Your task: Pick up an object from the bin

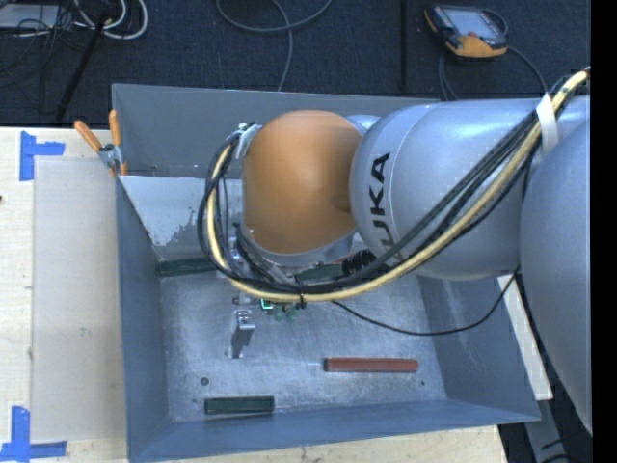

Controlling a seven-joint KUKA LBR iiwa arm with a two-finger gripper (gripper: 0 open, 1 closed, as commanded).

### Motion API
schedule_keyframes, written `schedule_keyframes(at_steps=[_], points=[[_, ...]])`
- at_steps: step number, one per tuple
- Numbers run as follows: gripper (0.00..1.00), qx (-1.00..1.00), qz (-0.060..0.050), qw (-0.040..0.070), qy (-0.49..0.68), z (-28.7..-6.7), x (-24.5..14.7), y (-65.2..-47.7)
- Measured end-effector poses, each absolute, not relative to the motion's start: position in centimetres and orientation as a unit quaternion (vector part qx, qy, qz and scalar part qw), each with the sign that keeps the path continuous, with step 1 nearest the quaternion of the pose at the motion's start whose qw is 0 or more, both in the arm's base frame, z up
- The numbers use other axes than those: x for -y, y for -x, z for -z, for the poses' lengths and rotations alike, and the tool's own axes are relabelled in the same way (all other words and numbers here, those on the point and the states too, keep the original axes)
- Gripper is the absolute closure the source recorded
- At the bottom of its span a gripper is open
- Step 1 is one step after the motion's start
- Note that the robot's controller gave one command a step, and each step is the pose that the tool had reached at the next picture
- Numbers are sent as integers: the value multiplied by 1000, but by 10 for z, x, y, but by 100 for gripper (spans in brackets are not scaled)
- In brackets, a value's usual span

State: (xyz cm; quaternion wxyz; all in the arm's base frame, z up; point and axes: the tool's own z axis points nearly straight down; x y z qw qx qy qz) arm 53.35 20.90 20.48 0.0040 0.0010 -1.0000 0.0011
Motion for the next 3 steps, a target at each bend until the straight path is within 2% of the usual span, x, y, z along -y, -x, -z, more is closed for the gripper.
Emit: schedule_keyframes(at_steps=[1,2,3], points=[[0,1000,0,1,1,-208,-208,-535],[0,999,0,-1,-46,-171,-197,-516],[0,1000,0,0,-4,-117,-190,-515]])
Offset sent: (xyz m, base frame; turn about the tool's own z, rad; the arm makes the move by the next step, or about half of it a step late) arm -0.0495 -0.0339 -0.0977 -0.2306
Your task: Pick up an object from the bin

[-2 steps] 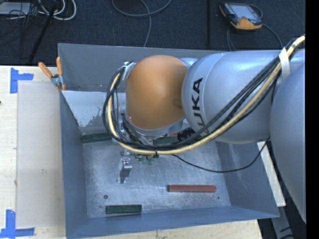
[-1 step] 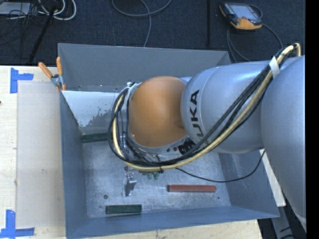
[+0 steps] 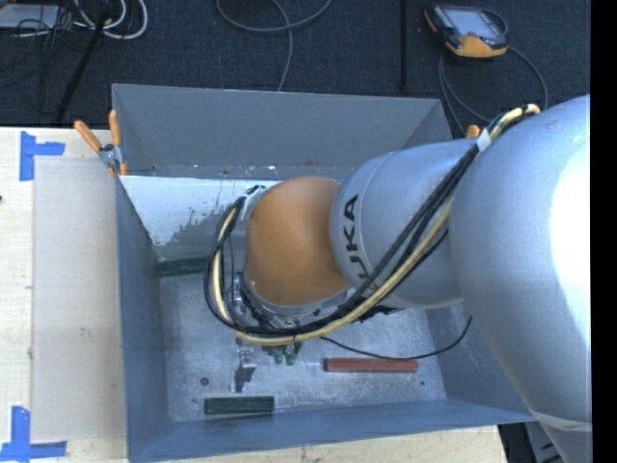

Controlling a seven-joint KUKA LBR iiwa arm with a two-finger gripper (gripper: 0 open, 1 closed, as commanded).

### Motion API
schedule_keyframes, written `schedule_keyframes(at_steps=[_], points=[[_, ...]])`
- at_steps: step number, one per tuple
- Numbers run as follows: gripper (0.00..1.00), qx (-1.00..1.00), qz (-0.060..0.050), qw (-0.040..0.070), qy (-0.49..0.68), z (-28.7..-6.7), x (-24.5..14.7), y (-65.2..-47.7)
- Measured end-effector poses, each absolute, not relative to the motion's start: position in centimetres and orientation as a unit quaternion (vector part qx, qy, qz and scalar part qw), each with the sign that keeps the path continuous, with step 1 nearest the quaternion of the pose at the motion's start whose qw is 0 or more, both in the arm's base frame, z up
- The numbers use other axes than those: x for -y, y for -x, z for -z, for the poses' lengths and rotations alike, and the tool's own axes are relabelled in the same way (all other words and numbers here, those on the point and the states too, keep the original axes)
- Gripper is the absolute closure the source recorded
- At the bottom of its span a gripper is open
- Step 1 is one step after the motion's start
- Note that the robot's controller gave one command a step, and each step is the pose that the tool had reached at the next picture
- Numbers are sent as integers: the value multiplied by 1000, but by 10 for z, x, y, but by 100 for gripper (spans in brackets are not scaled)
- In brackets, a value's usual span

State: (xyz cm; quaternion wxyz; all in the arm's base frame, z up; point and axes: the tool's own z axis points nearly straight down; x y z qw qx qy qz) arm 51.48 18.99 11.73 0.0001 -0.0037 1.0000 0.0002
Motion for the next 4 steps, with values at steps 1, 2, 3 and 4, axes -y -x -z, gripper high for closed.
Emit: schedule_keyframes(at_steps=[1,2,3,4], points=[[0,-999,1,-2,-34,-88,-185,-499],[0,-1000,-3,6,-1,-78,-190,-490],[100,-999,-3,-5,34,-80,-174,-471],[0,-999,-7,23,29,-80,-172,-484]])
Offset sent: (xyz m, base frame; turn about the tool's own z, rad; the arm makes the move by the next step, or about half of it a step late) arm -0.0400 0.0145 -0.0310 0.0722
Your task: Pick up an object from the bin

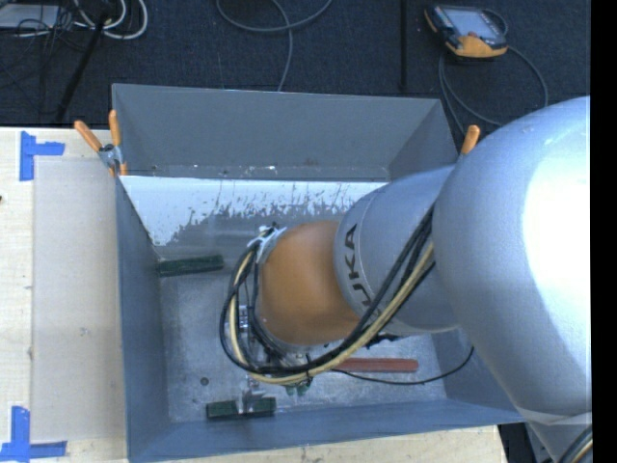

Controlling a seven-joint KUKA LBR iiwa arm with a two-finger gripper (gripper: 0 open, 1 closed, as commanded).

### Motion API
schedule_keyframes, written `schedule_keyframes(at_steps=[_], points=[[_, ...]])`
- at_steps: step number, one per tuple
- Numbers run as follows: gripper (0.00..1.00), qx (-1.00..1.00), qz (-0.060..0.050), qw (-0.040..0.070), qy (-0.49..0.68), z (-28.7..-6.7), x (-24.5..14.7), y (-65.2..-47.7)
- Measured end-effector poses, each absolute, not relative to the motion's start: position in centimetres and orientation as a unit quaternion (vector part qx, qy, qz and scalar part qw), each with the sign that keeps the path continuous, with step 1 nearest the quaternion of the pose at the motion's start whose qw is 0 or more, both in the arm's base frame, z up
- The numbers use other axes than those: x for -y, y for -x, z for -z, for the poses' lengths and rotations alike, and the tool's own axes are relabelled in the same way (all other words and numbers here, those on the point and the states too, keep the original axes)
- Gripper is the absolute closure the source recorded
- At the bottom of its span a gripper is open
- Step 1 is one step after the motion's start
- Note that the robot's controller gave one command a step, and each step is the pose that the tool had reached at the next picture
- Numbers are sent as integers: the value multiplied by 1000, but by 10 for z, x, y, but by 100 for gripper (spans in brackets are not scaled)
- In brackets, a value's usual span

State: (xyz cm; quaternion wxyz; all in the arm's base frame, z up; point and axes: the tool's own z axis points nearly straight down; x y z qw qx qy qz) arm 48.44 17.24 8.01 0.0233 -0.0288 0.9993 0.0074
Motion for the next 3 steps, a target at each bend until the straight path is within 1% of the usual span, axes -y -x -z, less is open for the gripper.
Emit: schedule_keyframes(at_steps=[1,2,3], points=[[100,-999,-3,-7,32,-79,-174,-471],[0,-999,-7,23,28,-80,-172,-484],[0,-999,-7,23,27,-80,-172,-484]])
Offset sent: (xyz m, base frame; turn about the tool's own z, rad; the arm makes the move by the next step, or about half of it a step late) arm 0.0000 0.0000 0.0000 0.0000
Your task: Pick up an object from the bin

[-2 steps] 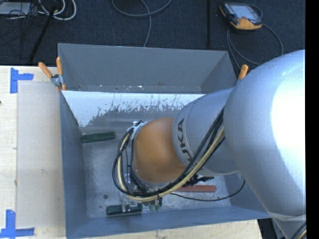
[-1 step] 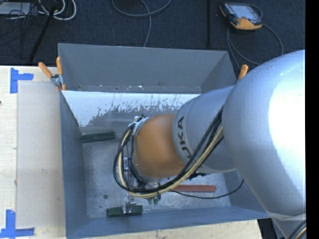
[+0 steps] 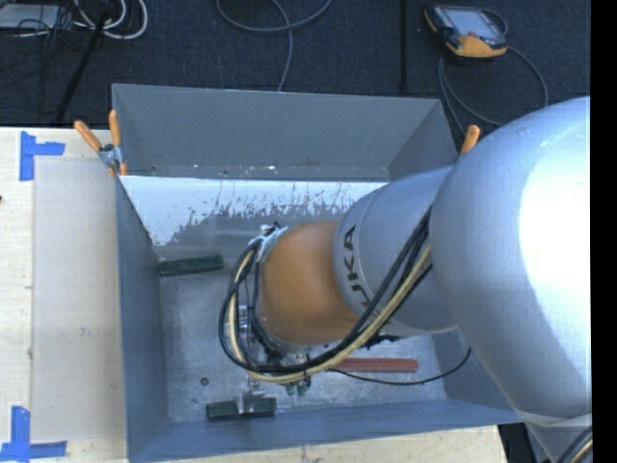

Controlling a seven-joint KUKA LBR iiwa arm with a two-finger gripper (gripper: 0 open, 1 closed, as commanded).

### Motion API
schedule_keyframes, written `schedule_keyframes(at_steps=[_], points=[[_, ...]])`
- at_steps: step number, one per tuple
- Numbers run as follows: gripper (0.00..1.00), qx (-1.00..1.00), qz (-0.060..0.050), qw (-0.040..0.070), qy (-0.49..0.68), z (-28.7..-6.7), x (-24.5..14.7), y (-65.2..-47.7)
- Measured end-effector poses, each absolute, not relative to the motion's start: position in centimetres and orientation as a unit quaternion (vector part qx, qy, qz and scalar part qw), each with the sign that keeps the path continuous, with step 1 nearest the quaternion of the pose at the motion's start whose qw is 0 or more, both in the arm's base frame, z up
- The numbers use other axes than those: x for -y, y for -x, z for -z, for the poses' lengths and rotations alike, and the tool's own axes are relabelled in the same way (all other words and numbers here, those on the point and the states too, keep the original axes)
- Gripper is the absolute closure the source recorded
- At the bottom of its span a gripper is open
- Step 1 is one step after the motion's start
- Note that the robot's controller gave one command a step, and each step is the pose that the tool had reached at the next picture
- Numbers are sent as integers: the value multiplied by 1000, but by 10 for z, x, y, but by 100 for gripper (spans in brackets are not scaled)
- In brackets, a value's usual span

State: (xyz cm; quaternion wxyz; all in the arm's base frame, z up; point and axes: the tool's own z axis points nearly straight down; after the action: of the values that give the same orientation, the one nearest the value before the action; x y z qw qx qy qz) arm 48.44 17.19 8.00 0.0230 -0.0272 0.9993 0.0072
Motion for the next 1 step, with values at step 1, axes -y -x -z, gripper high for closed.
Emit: schedule_keyframes(at_steps=[1], points=[[0,-999,-8,23,30,-80,-170,-484]])
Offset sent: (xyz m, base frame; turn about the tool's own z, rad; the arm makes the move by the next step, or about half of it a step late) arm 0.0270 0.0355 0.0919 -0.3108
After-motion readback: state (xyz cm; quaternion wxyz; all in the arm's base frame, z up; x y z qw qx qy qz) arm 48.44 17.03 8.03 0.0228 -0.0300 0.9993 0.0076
